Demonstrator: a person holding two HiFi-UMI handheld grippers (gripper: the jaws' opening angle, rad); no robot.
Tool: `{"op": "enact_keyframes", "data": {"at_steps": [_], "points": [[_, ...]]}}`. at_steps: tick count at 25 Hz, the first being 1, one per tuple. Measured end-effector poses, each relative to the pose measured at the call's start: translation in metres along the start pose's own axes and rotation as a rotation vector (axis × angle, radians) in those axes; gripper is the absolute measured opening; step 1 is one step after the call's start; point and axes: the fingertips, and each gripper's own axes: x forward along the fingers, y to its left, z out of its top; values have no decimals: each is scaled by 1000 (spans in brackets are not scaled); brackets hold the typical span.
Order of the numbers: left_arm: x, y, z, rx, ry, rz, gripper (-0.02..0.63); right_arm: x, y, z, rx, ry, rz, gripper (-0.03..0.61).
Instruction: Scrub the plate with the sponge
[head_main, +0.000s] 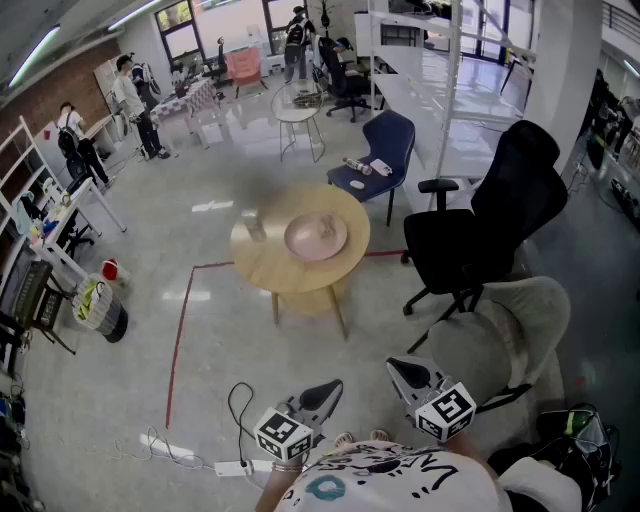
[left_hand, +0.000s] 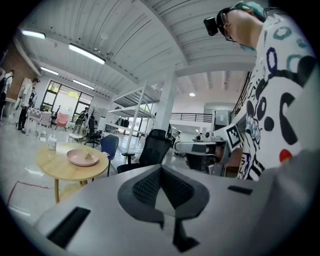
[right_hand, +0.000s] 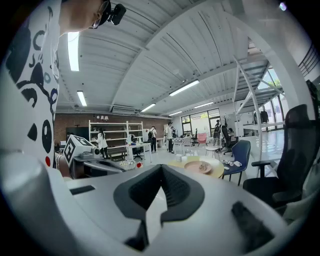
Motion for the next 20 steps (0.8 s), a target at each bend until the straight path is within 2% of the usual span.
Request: {"op": "enact_keyframes", "data": {"at_steps": [6, 11, 20], "points": [[-26, -12, -5, -1, 13, -30, 15, 5, 25, -1, 13, 5, -4, 26], [-46, -2, -1, 15, 3, -28, 15, 18, 40, 9, -8, -28, -21, 26], [-83, 27, 18, 52, -20, 54, 15, 19, 57, 17, -14, -43, -43, 26]]}}
